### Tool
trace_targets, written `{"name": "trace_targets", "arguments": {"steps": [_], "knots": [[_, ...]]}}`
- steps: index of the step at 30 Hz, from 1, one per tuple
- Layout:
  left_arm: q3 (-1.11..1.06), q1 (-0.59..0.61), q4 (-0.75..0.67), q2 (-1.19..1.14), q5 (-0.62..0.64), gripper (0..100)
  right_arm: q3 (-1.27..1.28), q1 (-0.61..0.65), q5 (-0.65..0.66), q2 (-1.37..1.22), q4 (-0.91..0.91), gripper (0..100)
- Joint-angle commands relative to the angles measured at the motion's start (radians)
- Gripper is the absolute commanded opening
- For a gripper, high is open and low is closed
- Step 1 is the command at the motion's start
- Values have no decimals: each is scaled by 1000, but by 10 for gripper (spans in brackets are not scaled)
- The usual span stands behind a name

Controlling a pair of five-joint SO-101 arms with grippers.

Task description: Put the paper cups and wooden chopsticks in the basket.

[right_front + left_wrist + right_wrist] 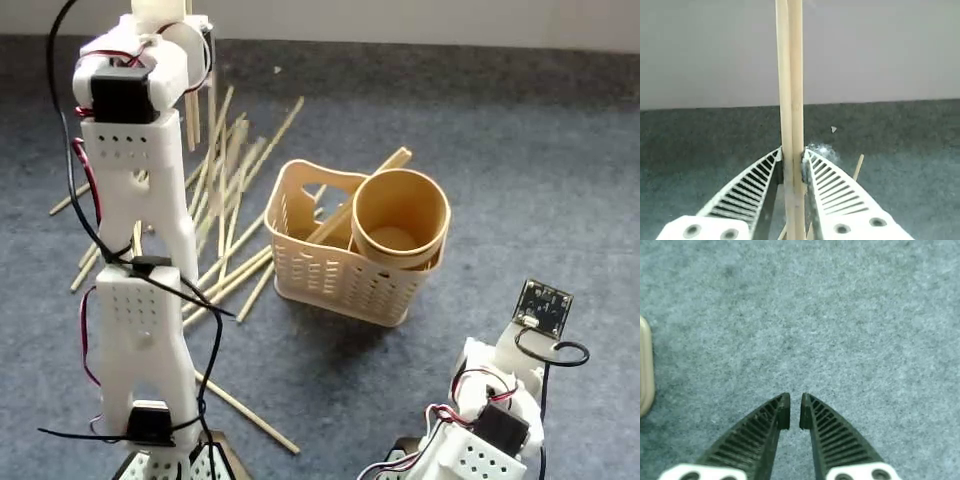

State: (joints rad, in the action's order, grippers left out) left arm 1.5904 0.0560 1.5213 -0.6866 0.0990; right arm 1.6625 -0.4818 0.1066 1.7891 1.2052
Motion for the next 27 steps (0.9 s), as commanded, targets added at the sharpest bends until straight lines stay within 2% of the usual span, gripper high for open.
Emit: {"name": "trace_targets", "arguments": {"steps": [1, 10, 22, 27], "knots": [[54, -28, -21, 104, 15, 2, 151, 1, 6, 4, 7, 56], [59, -54, 35, 137, 48, 2, 151, 1, 6, 4, 7, 56], [54, -240, 52, 335, 51, 3, 151, 1, 6, 4, 7, 56], [25, -331, 52, 341, 51, 4, 151, 1, 6, 4, 7, 56]]}}
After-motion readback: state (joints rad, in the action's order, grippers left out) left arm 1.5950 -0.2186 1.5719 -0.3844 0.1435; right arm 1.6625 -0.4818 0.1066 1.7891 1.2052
